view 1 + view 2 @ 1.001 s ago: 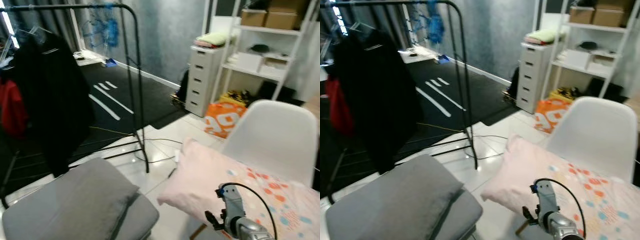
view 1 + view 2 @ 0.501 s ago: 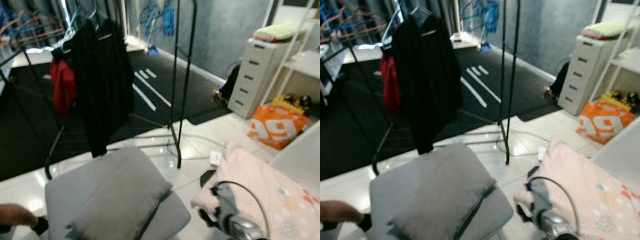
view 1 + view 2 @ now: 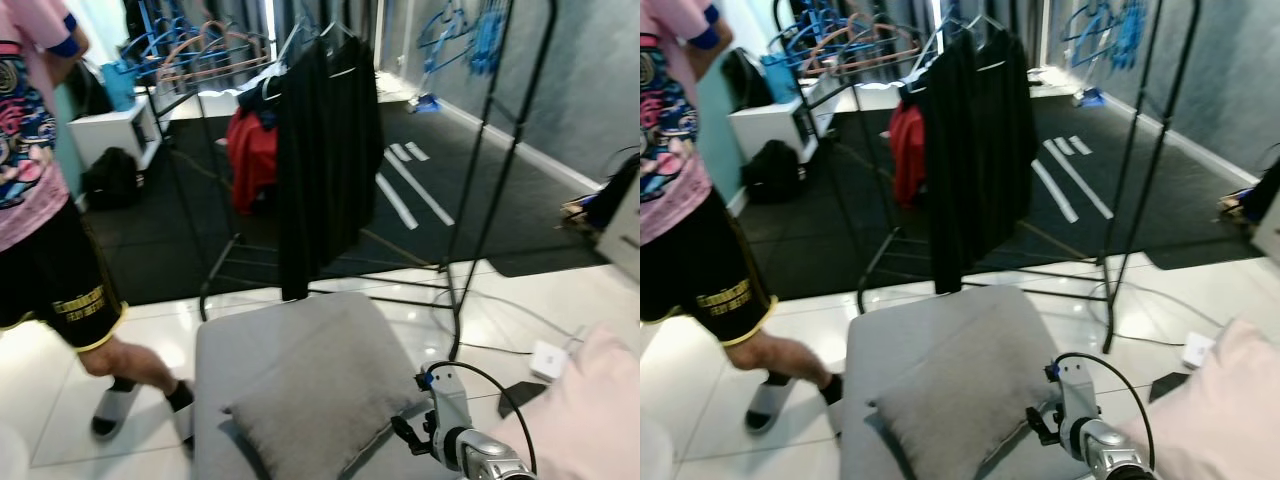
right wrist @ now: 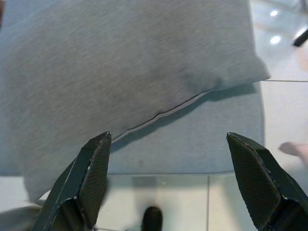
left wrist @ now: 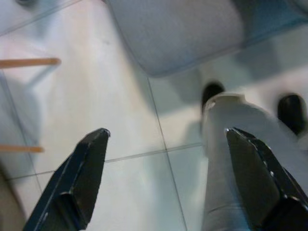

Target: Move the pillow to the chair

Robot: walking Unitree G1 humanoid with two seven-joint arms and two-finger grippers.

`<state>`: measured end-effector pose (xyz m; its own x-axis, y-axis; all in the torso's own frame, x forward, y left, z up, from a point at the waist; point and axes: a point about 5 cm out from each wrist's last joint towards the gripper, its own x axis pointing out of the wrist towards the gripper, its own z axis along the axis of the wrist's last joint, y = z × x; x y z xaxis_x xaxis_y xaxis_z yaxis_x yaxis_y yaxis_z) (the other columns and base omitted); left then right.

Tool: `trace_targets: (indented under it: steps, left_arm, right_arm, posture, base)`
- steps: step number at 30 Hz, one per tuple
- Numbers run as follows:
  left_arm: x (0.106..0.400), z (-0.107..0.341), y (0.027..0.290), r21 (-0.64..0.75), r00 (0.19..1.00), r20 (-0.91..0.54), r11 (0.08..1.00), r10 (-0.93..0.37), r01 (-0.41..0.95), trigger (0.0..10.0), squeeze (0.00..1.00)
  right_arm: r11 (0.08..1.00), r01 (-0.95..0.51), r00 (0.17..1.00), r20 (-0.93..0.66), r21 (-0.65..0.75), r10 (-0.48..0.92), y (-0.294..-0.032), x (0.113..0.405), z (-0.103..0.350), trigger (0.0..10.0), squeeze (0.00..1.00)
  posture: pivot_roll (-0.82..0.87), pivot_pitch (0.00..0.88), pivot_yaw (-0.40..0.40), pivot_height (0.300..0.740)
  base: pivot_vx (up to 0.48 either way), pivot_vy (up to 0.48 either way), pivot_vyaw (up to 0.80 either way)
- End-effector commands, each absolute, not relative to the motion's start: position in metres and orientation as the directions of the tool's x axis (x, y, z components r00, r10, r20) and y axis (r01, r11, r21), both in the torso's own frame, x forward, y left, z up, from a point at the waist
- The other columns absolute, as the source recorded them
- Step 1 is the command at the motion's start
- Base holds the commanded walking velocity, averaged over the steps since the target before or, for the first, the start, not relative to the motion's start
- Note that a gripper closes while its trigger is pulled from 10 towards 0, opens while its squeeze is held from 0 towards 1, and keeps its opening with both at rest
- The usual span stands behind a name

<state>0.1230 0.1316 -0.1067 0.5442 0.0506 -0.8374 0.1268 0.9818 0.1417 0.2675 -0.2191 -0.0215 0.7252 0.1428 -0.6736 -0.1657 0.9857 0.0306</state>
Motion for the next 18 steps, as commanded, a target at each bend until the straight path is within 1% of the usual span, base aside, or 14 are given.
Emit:
trace_targets:
  steps: [1, 5, 10, 18]
  left_arm:
    - [0.1184, -0.1082, 0.1264, 0.128, 0.53, -0.848, 0.981, 0.032, 0.146, 10.0, 0.0]
    - [0.1191, -0.1078, 0.1261, 0.125, 0.535, -0.844, 0.982, 0.031, 0.14, 10.0, 0.0]
    - [0.1196, -0.1078, 0.1255, 0.115, 0.532, -0.846, 0.982, 0.018, 0.149, 10.0, 0.0]
    - [0.119, -0.1083, 0.1246, 0.101, 0.524, -0.852, 0.982, 0.002, 0.159, 10.0, 0.0]
  right_arm:
    - [0.988, -0.152, 0.719, -0.683, 0.03, 0.131, -0.2184, 0.2654, -0.0239, 10.0, 0.0]
    - [0.992, -0.124, 0.724, -0.681, 0.025, 0.108, -0.2218, 0.2661, -0.0228, 10.0, 0.0]
    - [0.992, -0.122, 0.726, -0.679, 0.027, 0.108, -0.2218, 0.2671, -0.0221, 10.0, 0.0]
    - [0.992, -0.121, 0.729, -0.676, 0.026, 0.107, -0.2211, 0.2679, -0.0216, 10.0, 0.0]
  posture:
    - [-0.15, 0.0, -0.024, 0.74]
    - [-0.15, 0.0, -0.024, 0.74]
    - [-0.15, 0.0, -0.022, 0.74]
    - [-0.15, 0.0, -0.027, 0.74]
  base:
    - [0.0, 0.0, 0.0]
    - [0.0, 0.0, 0.0]
    - [0.0, 0.0, 0.0]
    - [0.0, -0.48, 0.0]
